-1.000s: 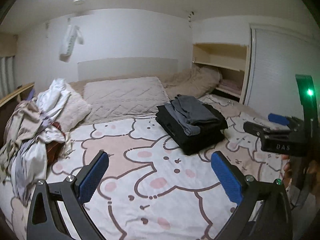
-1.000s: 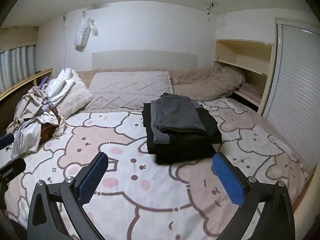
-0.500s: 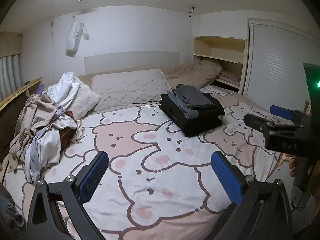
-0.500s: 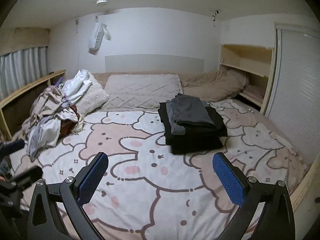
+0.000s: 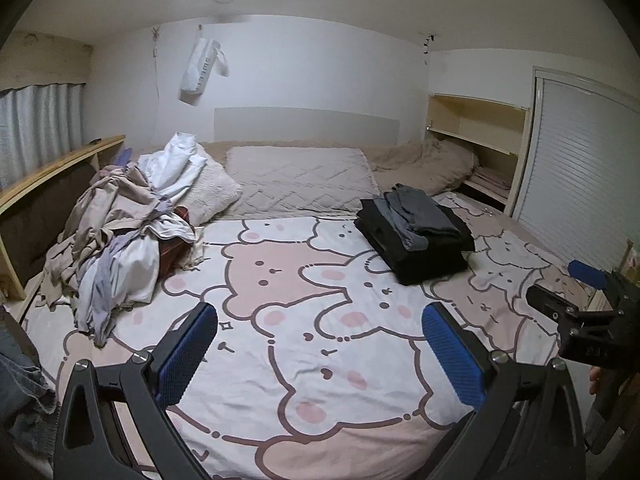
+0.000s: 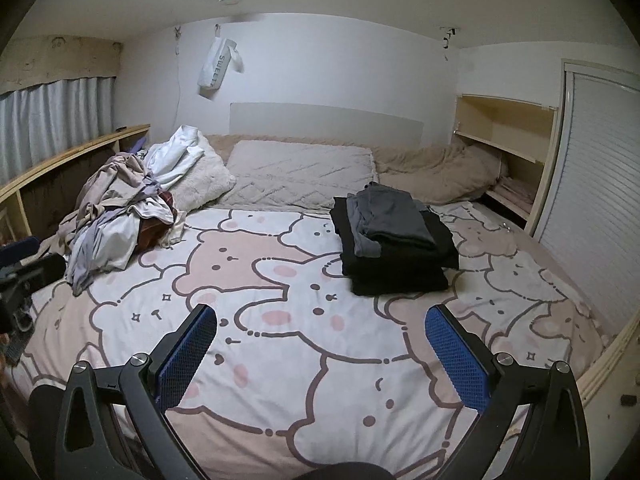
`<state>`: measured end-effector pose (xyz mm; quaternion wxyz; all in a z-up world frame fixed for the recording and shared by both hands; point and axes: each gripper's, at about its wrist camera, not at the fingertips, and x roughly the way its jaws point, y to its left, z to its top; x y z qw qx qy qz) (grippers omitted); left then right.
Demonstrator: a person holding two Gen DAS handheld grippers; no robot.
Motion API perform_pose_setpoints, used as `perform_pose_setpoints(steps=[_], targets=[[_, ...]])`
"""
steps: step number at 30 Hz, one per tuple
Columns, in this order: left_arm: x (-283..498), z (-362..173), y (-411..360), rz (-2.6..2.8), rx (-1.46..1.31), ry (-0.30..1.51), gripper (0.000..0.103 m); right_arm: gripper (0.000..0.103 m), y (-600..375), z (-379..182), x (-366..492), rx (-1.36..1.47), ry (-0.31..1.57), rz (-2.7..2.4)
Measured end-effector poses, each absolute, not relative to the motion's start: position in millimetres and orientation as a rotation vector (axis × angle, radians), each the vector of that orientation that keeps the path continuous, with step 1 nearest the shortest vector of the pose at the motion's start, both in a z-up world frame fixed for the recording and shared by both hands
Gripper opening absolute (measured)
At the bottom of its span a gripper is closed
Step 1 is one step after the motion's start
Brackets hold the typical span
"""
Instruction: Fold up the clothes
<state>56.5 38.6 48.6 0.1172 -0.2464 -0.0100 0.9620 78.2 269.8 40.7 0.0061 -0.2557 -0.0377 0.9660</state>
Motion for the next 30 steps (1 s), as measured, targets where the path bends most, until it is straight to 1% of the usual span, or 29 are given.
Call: perform_pose_setpoints(steps=[30], targets=[[65.6,47.5,29.2,2.851,-0.717,-0.043,0.103,0.103,267.3,42.6,74.0,-0.805,-0.142,3.003]])
